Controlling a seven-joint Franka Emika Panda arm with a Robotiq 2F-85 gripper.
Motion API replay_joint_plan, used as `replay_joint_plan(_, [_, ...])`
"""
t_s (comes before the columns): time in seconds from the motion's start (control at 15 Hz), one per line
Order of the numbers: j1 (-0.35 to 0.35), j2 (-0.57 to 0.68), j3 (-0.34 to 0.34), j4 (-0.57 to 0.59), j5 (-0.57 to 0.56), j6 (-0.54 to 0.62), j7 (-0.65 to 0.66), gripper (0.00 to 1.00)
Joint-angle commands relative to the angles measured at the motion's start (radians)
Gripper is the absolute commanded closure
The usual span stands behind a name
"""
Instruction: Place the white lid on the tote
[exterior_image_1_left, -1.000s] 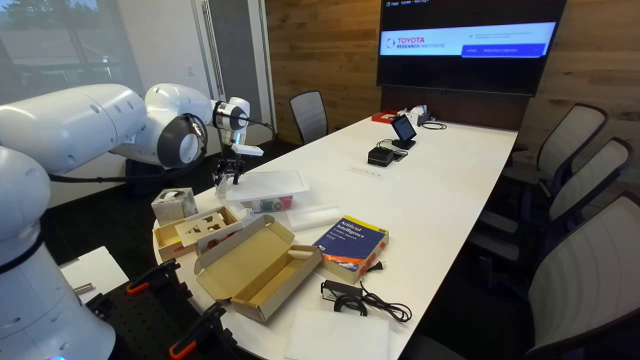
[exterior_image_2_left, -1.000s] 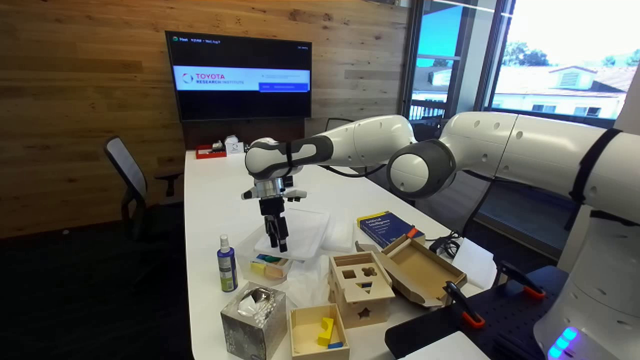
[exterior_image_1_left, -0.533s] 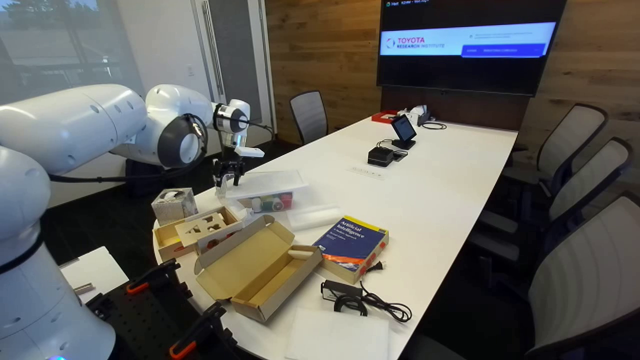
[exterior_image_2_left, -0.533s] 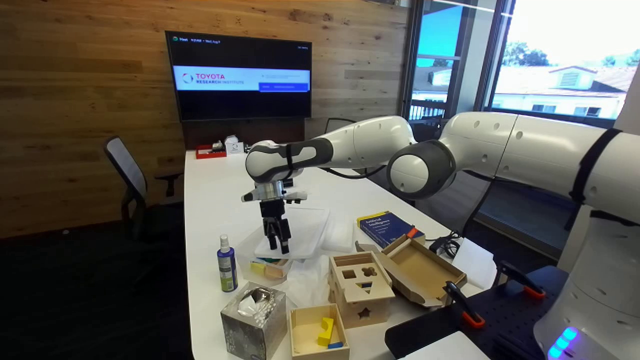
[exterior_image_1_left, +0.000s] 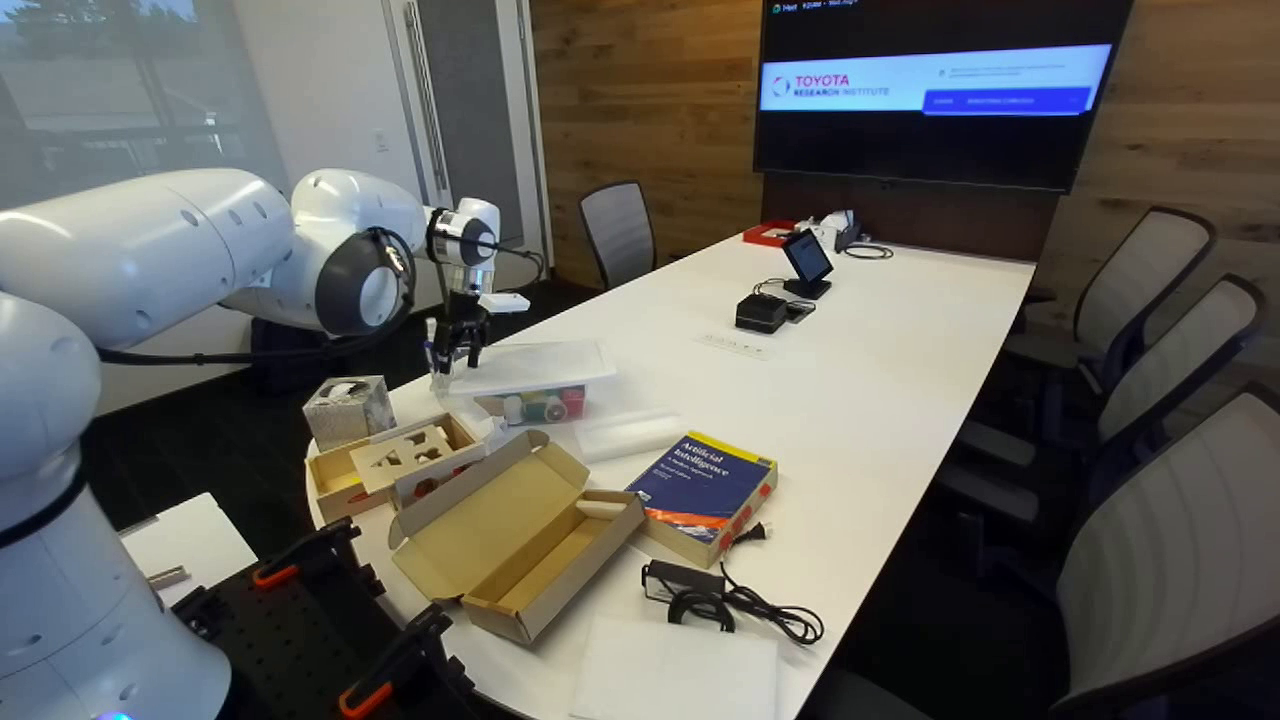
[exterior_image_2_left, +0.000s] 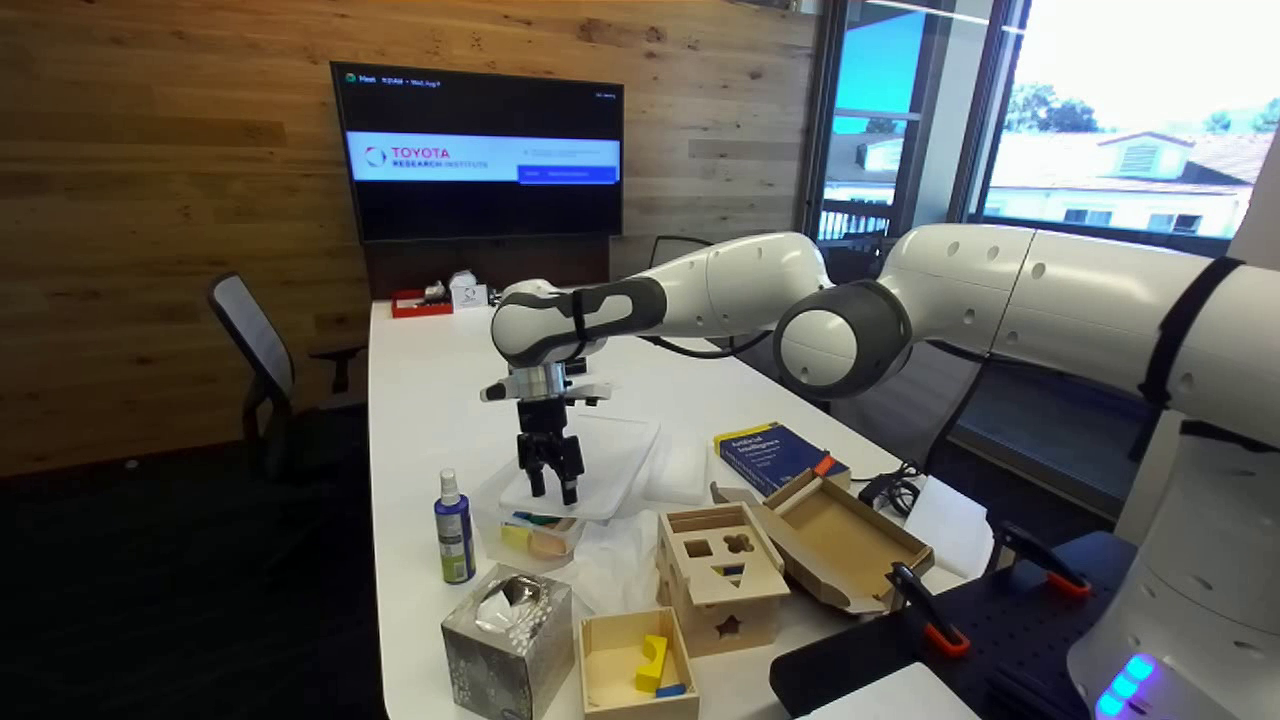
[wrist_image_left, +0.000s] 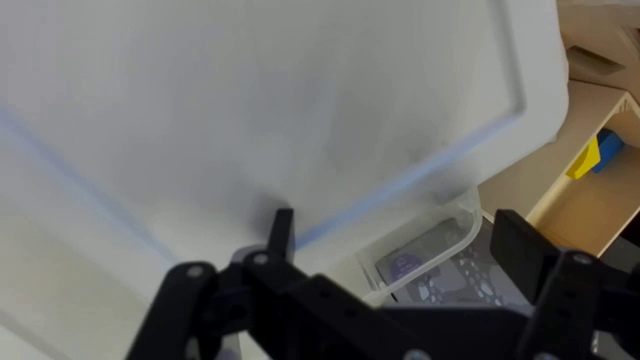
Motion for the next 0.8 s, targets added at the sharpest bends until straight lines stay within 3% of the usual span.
replay_joint_plan(0.0, [0.005,0.000,-0.008,0.000,-0.007,0.032,-0.091,0.00])
replay_joint_plan(0.73, [0.011,0.000,-0.005,-0.019,-0.002,0.140,-0.279,0.00])
